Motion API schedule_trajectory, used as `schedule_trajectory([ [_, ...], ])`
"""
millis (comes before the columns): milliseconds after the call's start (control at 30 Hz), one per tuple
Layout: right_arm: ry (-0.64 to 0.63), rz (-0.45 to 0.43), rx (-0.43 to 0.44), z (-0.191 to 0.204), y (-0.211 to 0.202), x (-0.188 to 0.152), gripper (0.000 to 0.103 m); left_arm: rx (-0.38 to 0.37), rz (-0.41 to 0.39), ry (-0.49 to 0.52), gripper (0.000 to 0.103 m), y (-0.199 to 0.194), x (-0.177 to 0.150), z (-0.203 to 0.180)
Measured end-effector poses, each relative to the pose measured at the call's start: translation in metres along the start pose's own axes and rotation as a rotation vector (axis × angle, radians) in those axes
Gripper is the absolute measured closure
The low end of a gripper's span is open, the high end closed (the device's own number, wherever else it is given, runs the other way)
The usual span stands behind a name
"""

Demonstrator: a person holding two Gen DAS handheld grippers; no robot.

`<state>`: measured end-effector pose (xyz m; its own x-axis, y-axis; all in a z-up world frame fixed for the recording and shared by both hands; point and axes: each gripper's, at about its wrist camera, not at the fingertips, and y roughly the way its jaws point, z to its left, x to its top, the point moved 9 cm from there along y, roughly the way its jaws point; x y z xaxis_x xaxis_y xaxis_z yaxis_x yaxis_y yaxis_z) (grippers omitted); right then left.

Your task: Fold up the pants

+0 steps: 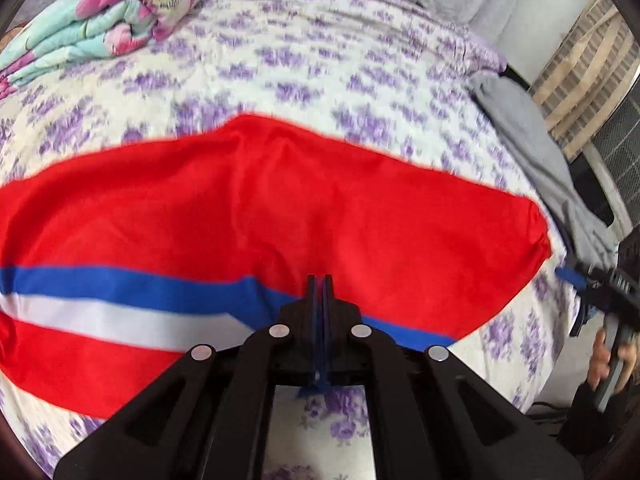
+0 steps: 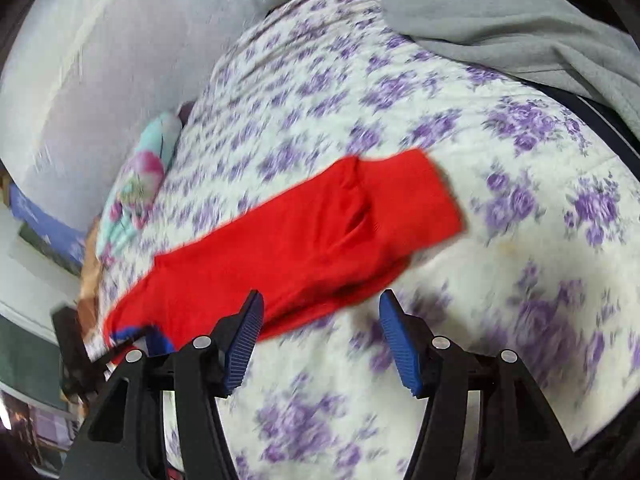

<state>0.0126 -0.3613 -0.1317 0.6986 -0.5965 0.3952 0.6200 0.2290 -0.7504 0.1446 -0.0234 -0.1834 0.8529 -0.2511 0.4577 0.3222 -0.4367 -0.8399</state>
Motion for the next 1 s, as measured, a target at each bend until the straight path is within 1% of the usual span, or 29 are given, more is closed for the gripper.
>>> schedule_trajectory([
  [67,0.043,0.018,0.031,-0.011,0.011,0.005,0.042,0.006,0.052,-0.024,0.102,0.011,-0.014,0.004],
  [100,0.056,0.025,0.04,-0.014,0.013,0.004,0.042,0.005,0.065,-0.034,0.102,0.014,-0.019,0.007],
  [167,0.085,0.038,0.05,-0.022,0.019,0.004,0.042,0.005,0.06,-0.055,0.102,0.013,-0.028,0.013],
  [267,0.124,0.053,0.091,-0.032,0.027,0.007,0.042,0.002,0.056,-0.071,0.102,0.01,-0.035,0.019],
  [333,0.163,0.044,0.125,-0.038,0.032,0.01,0.042,-0.008,0.059,-0.081,0.102,0.011,-0.036,0.021],
  [433,0.193,0.03,0.164,-0.041,0.039,0.025,0.042,0.014,0.066,-0.068,0.102,0.013,-0.034,0.019],
  [467,0.196,0.03,0.177,-0.041,0.044,0.031,0.048,0.026,0.067,-0.061,0.102,0.014,-0.034,0.019],
  [500,0.195,0.027,0.177,-0.042,0.046,0.034,0.065,0.034,0.068,-0.058,0.102,0.014,-0.034,0.018],
  [533,0.19,0.03,0.182,-0.043,0.049,0.038,0.078,0.035,0.068,-0.061,0.102,0.014,-0.034,0.018],
  [567,0.194,0.028,0.19,-0.043,0.048,0.04,0.08,0.033,0.069,-0.064,0.102,0.013,-0.034,0.019],
  [700,0.081,-0.004,0.118,-0.035,0.034,0.041,0.08,0.038,0.07,-0.07,0.102,0.013,-0.034,0.02],
  [767,0.069,0.012,0.081,-0.04,0.041,0.038,0.08,0.054,0.072,-0.063,0.102,0.014,-0.034,0.019],
  [800,0.082,0.034,0.066,-0.047,0.05,0.035,0.08,0.061,0.077,-0.064,0.102,0.014,-0.033,0.018],
  [867,0.091,0.039,0.084,-0.052,0.055,0.033,0.08,0.076,0.096,-0.057,0.102,0.013,-0.031,0.013],
  [900,0.08,0.038,0.083,-0.051,0.054,0.033,0.08,0.077,0.103,-0.037,0.102,0.01,-0.028,0.006],
  [1000,0.043,0.039,0.063,-0.049,0.053,0.034,0.08,0.018,0.091,-0.001,0.102,0.005,-0.012,-0.025],
])
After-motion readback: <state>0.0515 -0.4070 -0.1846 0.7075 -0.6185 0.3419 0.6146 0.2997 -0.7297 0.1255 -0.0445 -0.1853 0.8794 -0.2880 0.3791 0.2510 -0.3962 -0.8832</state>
